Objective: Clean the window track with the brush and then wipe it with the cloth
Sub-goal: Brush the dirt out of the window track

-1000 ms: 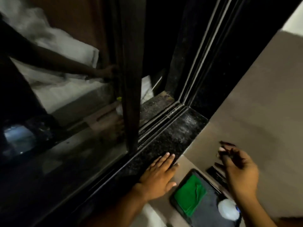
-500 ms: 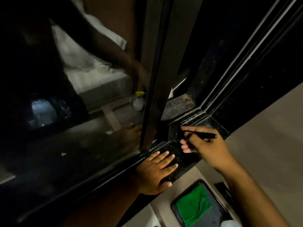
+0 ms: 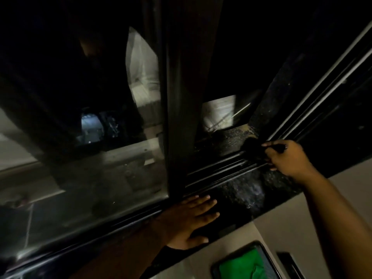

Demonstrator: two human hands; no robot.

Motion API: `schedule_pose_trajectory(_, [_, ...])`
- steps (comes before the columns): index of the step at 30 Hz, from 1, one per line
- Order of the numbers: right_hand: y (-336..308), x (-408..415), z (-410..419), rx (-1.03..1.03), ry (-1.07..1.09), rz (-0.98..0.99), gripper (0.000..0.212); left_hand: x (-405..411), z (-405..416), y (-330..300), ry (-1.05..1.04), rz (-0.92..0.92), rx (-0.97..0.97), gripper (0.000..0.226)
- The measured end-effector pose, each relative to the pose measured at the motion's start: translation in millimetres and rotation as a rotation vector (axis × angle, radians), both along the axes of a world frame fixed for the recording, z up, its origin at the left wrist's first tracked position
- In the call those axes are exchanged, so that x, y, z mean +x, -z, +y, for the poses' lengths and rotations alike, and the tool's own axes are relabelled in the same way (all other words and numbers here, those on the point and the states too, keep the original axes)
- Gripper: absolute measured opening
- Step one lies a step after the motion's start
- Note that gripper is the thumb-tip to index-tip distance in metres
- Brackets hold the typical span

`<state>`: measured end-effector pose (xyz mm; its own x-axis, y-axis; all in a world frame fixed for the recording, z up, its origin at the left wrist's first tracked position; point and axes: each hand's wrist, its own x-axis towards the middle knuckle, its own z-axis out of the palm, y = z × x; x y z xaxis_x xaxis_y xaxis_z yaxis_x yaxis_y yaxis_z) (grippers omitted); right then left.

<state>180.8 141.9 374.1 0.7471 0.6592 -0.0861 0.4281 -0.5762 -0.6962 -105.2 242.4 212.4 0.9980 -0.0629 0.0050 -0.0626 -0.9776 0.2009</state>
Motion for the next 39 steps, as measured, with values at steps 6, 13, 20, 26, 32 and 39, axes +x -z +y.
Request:
schedule_pose_trajectory(6, [-2, -99, 25, 0.117, -0.374, 0.374, 0.029, -1, 0, -3, 0.003, -0.013, 0.010, 0.065])
schedule_pose_trajectory(13, [12, -58, 13, -0.138, -0.178, -0.032, 0.022, 1, 0, 1, 0.005, -0.017, 0.034, 0.066])
schedule_pose_trajectory(20, [-3, -84, 9, 0.136, -0.107, 0.292, 0.023, 1, -1, 1, -0.001, -0.094, 0.013, 0.058])
schedule_pose_trajectory(26, [32, -113, 20, -0.031, -0.154, 0.356, 0.022, -6, -1, -4, 0.009, -0.099, -0.004, 0.061])
schedule_pose_trajectory(32, [11, -31, -11, -0.111, 0.082, -0.070, 0.020, -16, 3, -5, 0.018, -0.075, 0.004, 0.063])
schedule_pose_trajectory(39, [20, -67, 12, -0.023, -0.005, -0.081, 0.019, -12, 4, 0, 0.023, -0.053, 0.001, 0.064])
